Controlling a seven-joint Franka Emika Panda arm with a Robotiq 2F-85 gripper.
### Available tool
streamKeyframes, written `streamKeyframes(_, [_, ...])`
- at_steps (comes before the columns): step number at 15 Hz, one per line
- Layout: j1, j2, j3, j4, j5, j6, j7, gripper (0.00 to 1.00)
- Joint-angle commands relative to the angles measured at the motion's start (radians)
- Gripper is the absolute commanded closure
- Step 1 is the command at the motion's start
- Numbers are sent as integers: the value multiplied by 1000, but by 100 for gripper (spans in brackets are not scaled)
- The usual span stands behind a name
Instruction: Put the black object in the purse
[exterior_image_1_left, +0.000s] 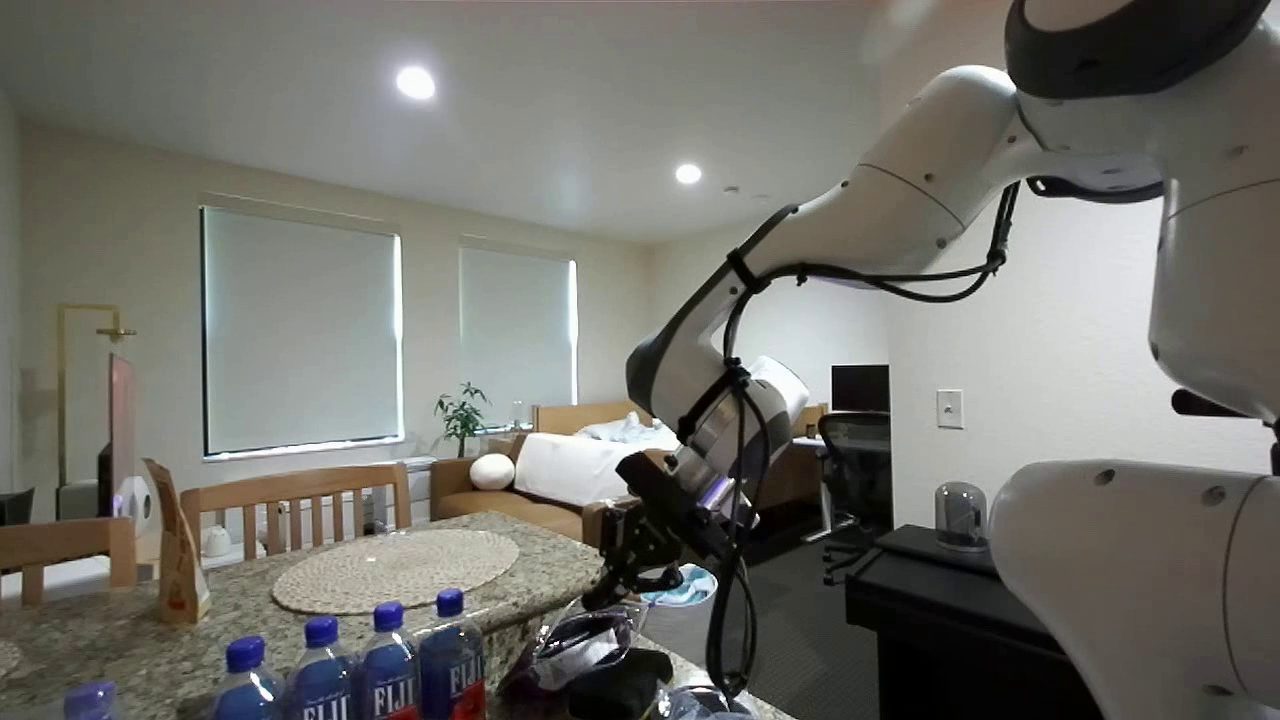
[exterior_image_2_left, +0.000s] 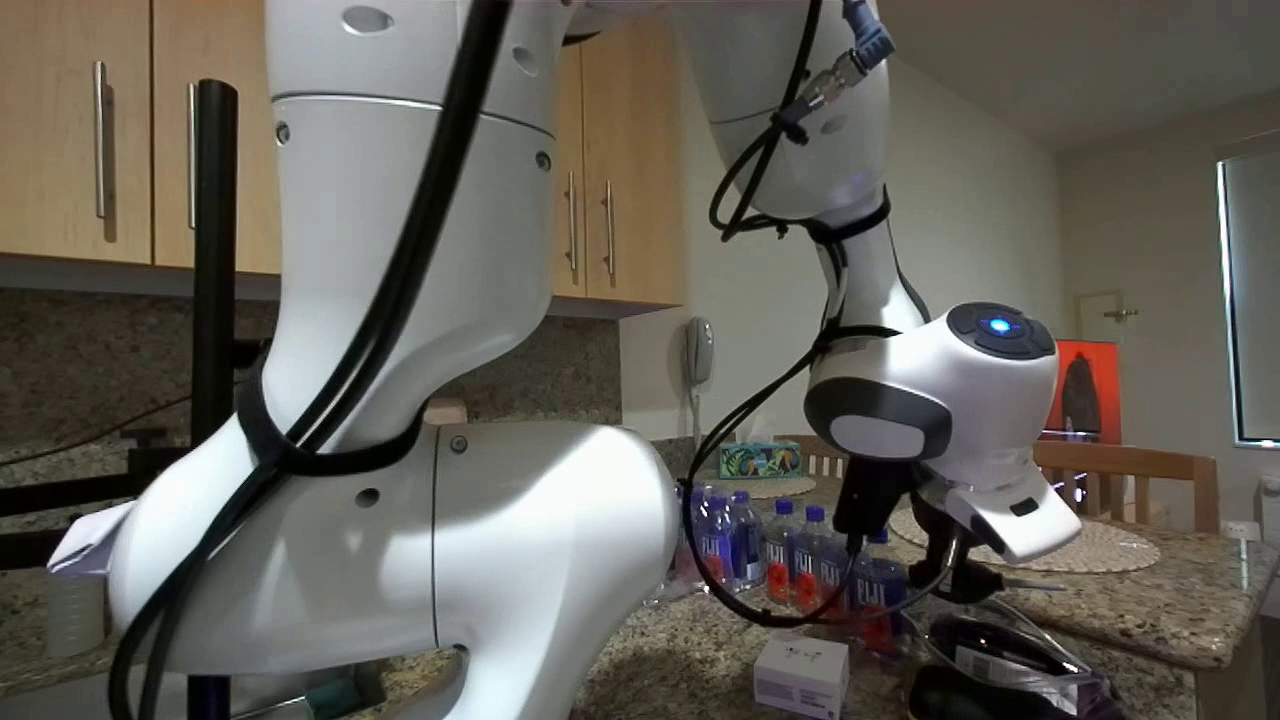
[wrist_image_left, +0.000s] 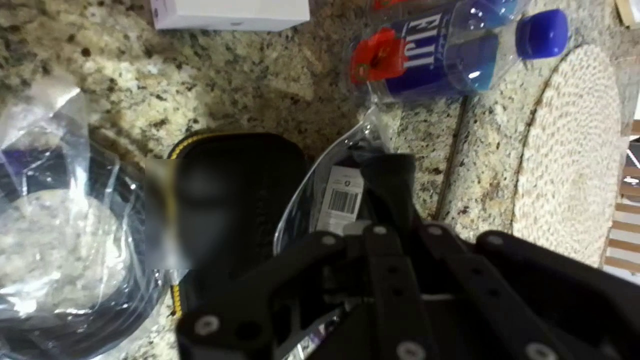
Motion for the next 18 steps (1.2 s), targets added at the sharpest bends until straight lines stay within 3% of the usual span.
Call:
streamKeyframes(1, [182, 38, -156, 65, 24, -124, 6, 94])
streamKeyframes(4, [339, 9, -310, 77, 1, -172, 23, 94])
streamKeyframes(10, [541, -63, -595, 101, -95, -166, 98, 94])
streamKeyframes(13, [673, -130, -727, 148, -191, -160, 139, 94])
streamKeyframes(15, [655, -195, -695, 156, -318, -124, 196, 94])
streamKeyframes(16, [592, -179, -651, 125, -315, -120, 190, 94])
streamKeyframes(18, [593, -210, -649, 130, -349, -113, 205, 93])
